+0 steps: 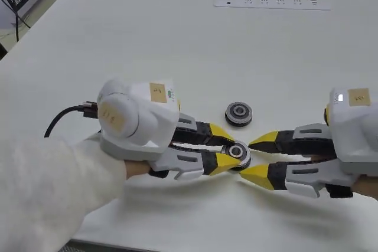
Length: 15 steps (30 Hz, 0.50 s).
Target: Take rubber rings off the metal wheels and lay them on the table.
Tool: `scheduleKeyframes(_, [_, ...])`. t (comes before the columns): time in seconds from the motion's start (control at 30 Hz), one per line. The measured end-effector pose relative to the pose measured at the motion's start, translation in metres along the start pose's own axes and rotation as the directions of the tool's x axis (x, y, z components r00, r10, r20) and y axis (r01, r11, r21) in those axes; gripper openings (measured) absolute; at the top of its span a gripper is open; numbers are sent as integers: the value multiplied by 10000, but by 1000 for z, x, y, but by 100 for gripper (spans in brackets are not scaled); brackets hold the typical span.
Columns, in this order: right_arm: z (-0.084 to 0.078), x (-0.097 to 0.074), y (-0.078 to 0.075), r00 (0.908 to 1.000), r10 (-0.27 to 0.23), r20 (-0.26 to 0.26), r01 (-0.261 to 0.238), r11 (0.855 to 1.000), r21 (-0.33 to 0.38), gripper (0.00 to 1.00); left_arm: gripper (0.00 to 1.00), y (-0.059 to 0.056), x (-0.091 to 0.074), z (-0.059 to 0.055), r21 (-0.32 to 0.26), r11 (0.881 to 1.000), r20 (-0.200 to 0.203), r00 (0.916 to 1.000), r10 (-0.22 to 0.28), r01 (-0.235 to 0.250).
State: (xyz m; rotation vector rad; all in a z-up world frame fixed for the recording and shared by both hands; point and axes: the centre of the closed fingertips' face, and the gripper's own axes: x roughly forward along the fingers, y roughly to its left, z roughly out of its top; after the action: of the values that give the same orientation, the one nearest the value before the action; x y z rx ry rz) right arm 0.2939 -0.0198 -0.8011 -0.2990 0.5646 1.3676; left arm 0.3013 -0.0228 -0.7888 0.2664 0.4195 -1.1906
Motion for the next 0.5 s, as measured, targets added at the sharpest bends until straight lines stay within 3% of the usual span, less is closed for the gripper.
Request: scheduleKeyframes(0.5, [-2,3,-3,10000,-44,-75,44,10000,80,24,14,2,2,-1,121,9999,224,9997,-72,70])
